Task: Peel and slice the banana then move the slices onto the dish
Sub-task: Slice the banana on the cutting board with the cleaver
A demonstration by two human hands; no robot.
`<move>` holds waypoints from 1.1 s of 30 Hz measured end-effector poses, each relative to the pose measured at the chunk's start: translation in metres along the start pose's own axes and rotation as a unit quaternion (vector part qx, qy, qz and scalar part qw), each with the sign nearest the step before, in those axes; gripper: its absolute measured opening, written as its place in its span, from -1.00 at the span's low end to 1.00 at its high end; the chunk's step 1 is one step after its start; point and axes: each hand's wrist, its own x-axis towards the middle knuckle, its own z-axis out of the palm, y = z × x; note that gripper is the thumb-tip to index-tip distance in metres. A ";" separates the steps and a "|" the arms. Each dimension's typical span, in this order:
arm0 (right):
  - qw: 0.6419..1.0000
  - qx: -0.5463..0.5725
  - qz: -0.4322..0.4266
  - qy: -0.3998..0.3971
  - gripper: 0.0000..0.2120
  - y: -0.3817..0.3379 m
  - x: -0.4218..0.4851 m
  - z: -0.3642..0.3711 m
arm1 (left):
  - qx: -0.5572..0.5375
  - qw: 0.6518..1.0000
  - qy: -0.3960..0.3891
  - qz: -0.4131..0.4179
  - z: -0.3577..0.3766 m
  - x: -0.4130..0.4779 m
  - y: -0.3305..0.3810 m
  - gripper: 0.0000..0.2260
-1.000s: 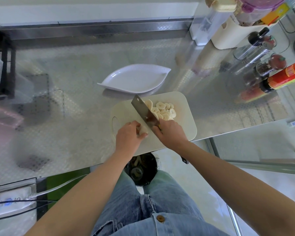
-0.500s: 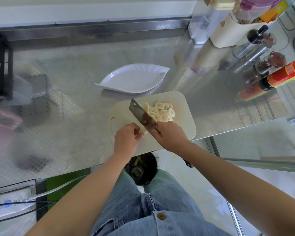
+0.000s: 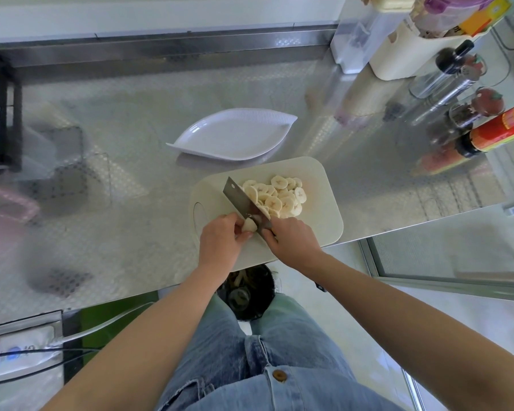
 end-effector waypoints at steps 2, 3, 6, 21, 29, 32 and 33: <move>1.000 0.003 -0.005 0.014 -0.74 0.000 0.000 -0.006 | 0.000 1.000 0.002 0.003 0.001 0.000 -0.001 -0.83; 1.000 0.005 -0.007 0.021 -0.73 -0.001 -0.001 -0.010 | 0.002 1.000 0.005 0.006 0.001 0.000 -0.001 -0.83; 0.999 0.002 -0.017 0.033 -0.71 -0.001 -0.004 -0.021 | 0.014 1.000 0.015 0.019 0.002 0.000 -0.003 -0.83; 0.999 -0.024 -0.018 0.017 -0.78 -0.005 -0.006 -0.013 | 0.004 1.000 0.009 0.006 0.002 0.002 -0.001 -0.83; 1.000 -0.015 0.000 0.003 -0.75 -0.002 -0.002 -0.001 | -0.001 1.000 -0.007 -0.007 0.001 0.002 0.000 -0.84; 1.000 -0.007 0.002 0.007 -0.73 0.002 -0.001 0.000 | 0.002 1.000 -0.001 -0.004 0.000 0.002 0.000 -0.83; 1.000 -0.005 0.000 0.011 -0.73 0.002 -0.001 -0.002 | 0.002 1.000 0.000 -0.003 0.000 0.002 0.000 -0.82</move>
